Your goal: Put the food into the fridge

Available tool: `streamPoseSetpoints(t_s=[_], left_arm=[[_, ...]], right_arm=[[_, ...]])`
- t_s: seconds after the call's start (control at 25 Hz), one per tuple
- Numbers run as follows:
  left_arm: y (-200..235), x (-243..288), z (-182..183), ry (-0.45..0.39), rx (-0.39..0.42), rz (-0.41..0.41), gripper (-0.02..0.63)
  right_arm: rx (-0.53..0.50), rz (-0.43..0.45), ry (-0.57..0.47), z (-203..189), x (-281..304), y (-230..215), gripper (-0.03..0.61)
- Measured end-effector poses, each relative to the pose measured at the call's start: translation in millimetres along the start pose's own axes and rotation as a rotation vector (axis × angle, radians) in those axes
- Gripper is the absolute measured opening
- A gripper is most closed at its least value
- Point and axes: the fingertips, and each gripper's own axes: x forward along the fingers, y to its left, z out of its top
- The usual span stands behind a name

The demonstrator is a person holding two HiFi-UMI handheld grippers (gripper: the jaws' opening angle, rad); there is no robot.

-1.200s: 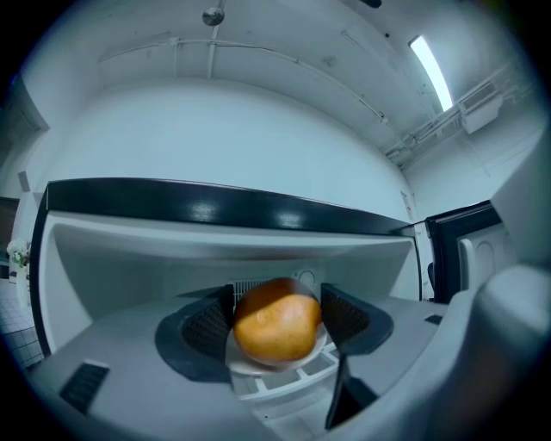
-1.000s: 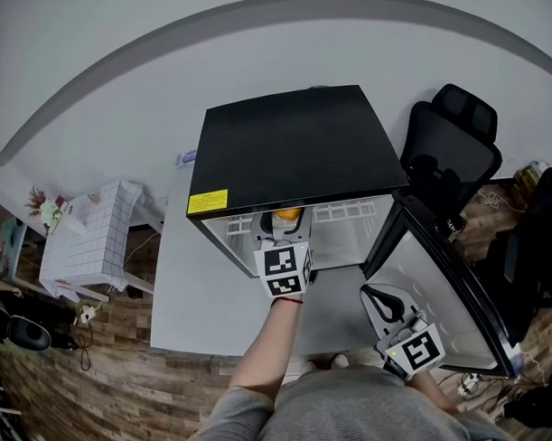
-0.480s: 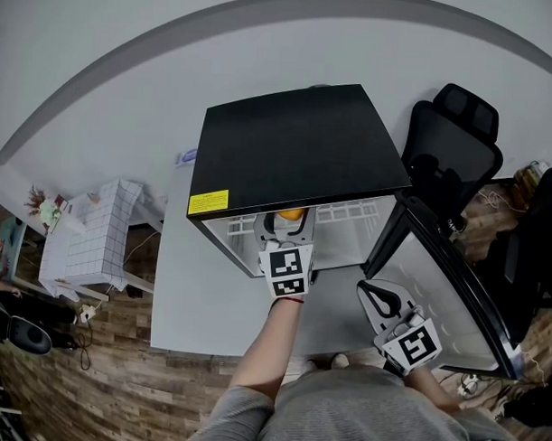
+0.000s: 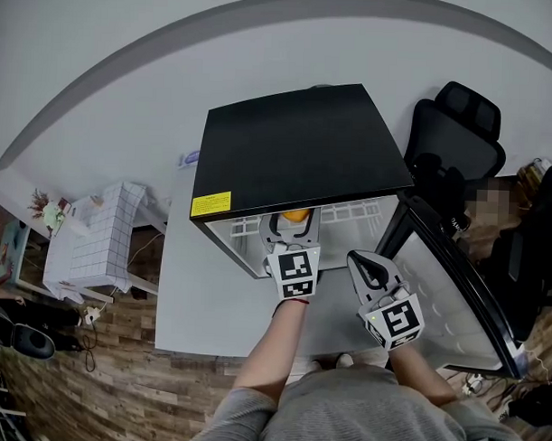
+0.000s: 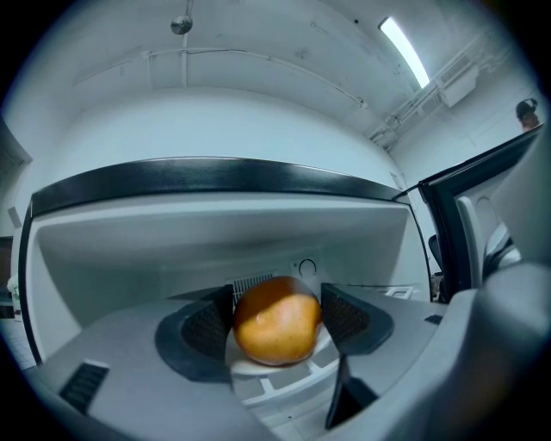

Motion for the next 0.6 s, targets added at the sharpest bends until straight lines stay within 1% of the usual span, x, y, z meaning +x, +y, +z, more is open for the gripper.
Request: streamPoseSetpoints(t_s=[0.28, 0.44, 0.6], left_arm=[[-1.5, 0.3, 0.1, -0.008, 0.028, 0.011, 0.328], [-2.4, -2.6, 1.0, -0.029, 0.01, -0.005, 0.33], [1.6, -6.4, 1.6, -0.034, -0.002, 0.0, 0.33]], right_arm=[[0.007, 0.003, -0.006, 1.1, 1.3, 3.3, 0.012], [0.007, 0.003, -0.008, 1.9, 0.6, 4.6, 0.012], [0.01, -0.001, -0.007, 1.0, -1.5, 4.0, 0.012]])
